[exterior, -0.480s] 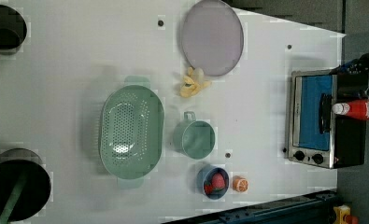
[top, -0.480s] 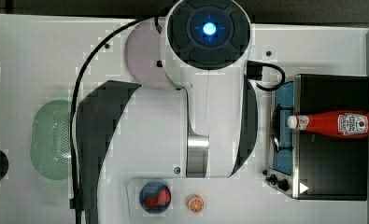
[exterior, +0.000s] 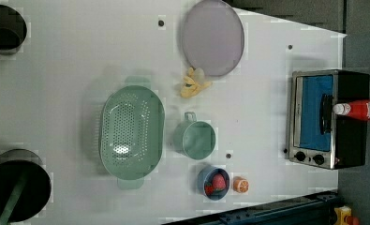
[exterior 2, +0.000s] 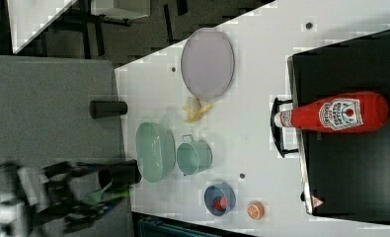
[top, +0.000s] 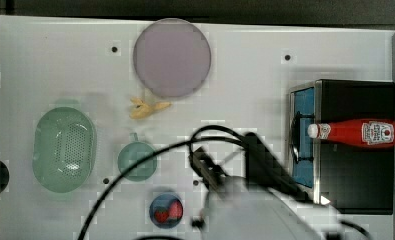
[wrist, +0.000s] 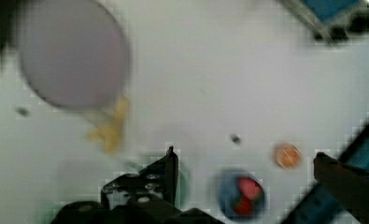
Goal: Pick Ketchup from oven and place it on table.
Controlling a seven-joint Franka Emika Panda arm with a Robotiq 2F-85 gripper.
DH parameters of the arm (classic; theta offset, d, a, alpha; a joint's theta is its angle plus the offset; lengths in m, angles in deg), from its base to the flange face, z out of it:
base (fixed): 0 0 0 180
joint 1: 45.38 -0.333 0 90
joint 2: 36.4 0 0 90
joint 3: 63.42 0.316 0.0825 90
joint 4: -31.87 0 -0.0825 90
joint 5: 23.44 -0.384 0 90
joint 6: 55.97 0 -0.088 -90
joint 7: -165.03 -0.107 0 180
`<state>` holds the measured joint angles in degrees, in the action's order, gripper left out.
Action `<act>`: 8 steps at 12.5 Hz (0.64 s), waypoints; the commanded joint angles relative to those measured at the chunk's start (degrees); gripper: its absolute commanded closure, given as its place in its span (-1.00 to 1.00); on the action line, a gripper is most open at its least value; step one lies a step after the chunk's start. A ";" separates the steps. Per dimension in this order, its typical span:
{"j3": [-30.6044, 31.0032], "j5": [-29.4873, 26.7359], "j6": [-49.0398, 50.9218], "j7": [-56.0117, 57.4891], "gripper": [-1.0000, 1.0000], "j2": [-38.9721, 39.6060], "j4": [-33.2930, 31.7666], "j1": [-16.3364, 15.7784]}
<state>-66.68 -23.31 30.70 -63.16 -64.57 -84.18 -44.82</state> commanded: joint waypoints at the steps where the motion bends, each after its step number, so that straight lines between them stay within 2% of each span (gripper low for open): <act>1: -2.53 -0.41 -3.28 2.32 -1.00 5.01 0.77 1.22; 8: -15.52 -0.41 -8.71 2.44 -1.00 13.15 1.09 3.26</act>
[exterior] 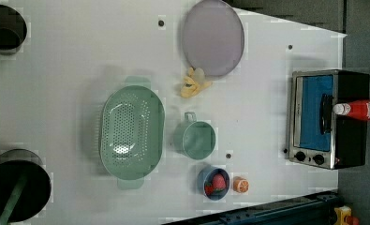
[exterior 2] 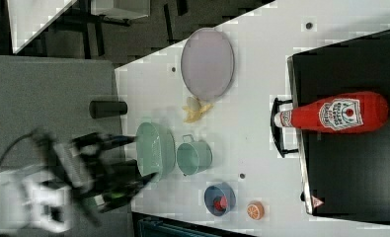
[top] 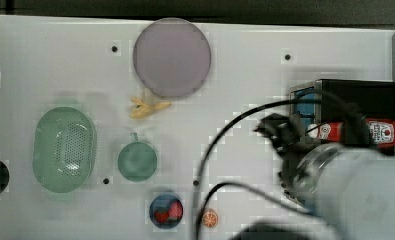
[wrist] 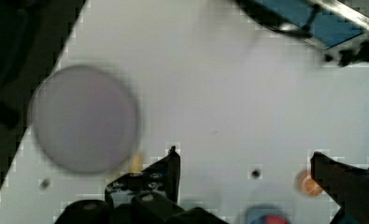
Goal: Pick Ketchup from oven and place it on table.
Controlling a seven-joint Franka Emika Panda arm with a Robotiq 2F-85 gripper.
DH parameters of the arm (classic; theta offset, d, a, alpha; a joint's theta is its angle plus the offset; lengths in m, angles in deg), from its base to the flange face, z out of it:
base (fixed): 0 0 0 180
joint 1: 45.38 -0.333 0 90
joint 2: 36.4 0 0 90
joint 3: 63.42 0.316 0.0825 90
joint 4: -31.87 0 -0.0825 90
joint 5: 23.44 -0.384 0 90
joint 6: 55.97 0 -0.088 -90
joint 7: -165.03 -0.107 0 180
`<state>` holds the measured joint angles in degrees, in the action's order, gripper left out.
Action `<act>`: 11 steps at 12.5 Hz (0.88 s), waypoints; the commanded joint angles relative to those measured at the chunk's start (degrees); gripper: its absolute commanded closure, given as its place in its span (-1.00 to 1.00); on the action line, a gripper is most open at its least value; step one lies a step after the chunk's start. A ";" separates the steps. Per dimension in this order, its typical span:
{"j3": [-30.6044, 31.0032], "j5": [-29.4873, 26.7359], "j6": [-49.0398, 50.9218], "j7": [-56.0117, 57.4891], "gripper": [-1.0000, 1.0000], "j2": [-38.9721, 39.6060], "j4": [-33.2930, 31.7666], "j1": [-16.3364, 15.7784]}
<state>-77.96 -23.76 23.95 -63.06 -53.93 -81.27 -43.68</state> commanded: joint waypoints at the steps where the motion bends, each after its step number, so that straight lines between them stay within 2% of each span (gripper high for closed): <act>1: -6.14 0.05 -3.05 2.69 -1.00 4.13 -1.67 2.17; 6: -14.18 0.05 -12.23 3.24 -1.00 14.20 1.26 2.56; 11: -19.52 -0.07 -17.79 3.24 -1.00 26.40 7.79 3.25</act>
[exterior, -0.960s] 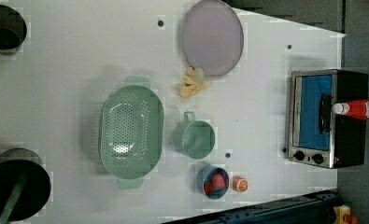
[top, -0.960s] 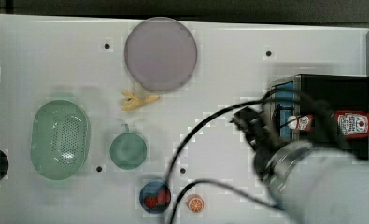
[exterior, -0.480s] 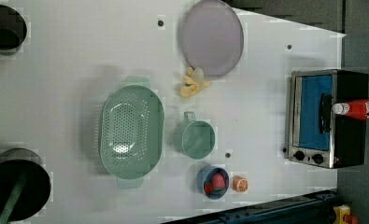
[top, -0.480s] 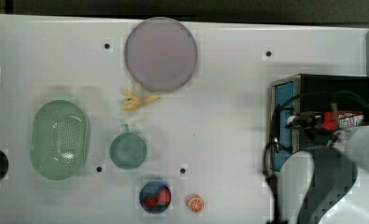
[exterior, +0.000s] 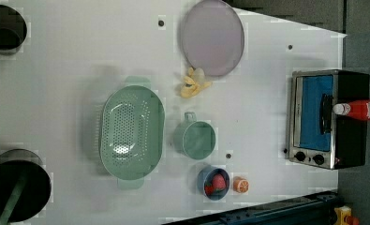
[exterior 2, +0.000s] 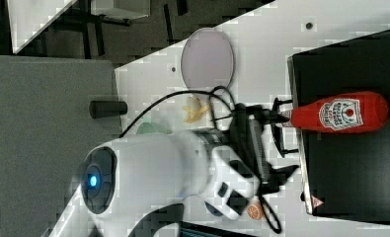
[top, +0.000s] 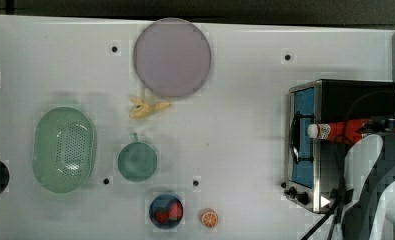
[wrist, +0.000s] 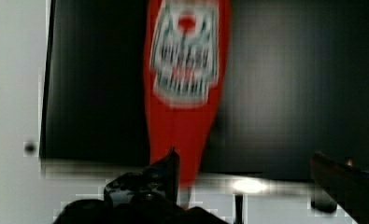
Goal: Pick Ketchup from oven and place it on table.
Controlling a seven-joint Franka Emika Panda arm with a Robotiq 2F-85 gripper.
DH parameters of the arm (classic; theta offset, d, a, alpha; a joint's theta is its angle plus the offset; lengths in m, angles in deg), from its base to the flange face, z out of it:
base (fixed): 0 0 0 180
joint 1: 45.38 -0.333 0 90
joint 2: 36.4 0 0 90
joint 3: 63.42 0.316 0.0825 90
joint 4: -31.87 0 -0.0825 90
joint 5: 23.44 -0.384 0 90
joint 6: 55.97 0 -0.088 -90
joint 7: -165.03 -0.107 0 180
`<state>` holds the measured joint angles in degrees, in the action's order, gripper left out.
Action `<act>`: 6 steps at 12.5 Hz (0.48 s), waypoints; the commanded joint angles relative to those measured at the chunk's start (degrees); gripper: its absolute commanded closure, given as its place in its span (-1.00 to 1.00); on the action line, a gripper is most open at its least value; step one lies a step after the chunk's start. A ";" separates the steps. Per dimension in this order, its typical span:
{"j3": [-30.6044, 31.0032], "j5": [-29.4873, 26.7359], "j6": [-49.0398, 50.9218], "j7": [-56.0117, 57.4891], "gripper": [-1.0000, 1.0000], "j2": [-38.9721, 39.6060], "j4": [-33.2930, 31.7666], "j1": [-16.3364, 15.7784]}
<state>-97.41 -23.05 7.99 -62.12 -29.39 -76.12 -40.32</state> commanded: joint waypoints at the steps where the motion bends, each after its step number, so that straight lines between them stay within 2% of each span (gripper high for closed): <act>1: -0.75 -1.01 -2.73 2.30 -1.00 4.29 4.07 0.24; 3: -1.51 -2.56 -3.45 2.08 -1.00 8.58 6.42 1.24; 6: -1.71 -9.05 -4.47 1.88 -1.00 13.34 7.78 3.00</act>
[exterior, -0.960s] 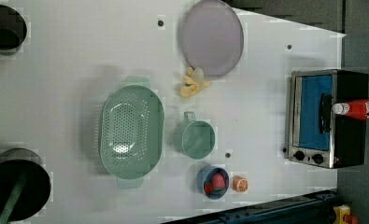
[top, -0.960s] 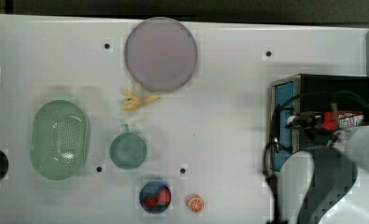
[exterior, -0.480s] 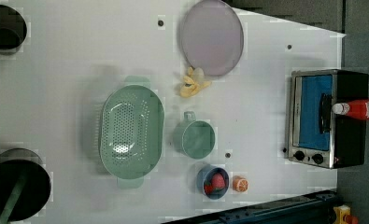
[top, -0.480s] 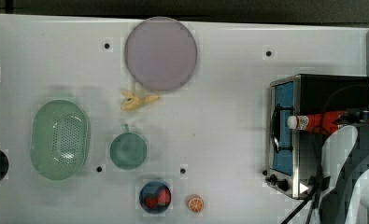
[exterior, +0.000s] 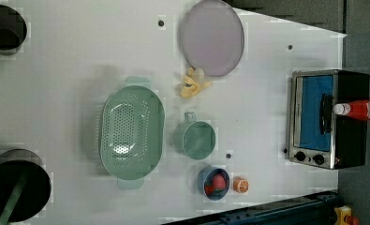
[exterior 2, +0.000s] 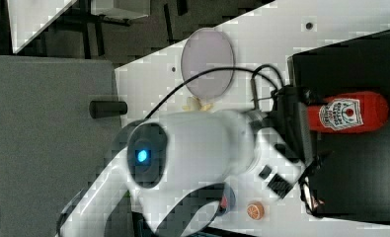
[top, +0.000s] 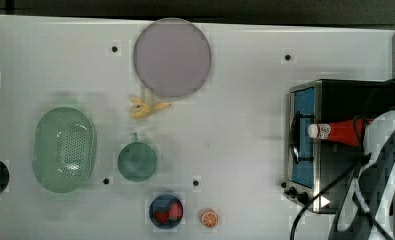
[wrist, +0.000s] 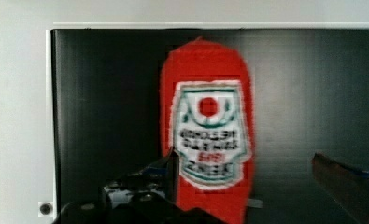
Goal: Pick Ketchup from oven and place it on table.
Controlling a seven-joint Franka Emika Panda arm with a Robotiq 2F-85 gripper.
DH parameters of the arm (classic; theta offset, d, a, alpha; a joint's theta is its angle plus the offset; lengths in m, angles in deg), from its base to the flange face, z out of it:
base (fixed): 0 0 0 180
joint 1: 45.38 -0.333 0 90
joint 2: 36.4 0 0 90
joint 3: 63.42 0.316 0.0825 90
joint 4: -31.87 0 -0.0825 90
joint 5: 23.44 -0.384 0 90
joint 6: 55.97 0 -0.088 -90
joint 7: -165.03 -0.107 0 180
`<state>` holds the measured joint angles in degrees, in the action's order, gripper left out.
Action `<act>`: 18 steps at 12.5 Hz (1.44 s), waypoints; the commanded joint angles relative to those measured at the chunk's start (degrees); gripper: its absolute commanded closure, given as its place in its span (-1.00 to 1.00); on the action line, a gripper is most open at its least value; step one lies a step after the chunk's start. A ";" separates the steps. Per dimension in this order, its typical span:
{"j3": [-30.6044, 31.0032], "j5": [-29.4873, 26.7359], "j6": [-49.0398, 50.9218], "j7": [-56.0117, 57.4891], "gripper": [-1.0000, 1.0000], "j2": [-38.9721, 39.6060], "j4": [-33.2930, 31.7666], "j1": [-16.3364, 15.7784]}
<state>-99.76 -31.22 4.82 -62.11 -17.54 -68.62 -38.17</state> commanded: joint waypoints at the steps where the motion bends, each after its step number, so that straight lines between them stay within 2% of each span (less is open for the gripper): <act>1: 0.64 -1.90 -2.87 1.87 -1.00 2.70 0.31 1.14; 8: 0.61 -4.51 -4.77 1.80 -1.00 6.86 -0.07 1.96; 9: 0.65 -4.52 -4.83 1.80 -0.91 6.94 -0.24 2.00; 12: 0.70 -4.61 -5.00 1.82 -0.24 6.82 -0.27 1.91; 16: 0.66 -4.08 -4.75 2.10 -0.24 5.23 2.56 1.45; 18: 0.77 -2.67 -3.41 4.61 -0.24 3.09 5.30 0.06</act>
<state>-99.37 -33.60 0.66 -61.25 -10.54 -66.05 -36.83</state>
